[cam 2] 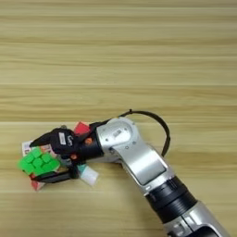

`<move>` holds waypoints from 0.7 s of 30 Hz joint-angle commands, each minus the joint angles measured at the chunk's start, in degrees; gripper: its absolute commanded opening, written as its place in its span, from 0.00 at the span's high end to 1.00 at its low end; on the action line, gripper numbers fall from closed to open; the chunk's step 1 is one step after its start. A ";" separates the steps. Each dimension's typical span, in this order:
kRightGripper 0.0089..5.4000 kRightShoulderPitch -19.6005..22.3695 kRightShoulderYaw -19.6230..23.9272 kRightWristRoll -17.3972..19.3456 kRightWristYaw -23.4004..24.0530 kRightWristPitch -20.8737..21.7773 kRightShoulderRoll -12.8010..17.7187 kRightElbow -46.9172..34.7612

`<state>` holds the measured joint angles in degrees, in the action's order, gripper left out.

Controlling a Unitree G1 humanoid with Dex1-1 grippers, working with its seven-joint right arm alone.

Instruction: Move the objects on the table

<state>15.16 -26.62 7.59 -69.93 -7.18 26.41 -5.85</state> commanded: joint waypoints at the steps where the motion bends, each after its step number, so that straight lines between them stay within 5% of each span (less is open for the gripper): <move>1: 0.34 1.19 -0.34 -3.39 3.05 -0.22 0.69 1.73; 4: 0.34 1.09 -0.60 -3.16 2.96 -0.10 0.85 1.51; 12: 0.13 1.25 0.14 -1.85 2.66 -0.22 0.96 0.52; 21: 0.00 1.94 4.71 4.10 3.43 -4.03 -2.18 -3.85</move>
<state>13.56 -24.87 9.57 -68.99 -11.10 25.00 -6.58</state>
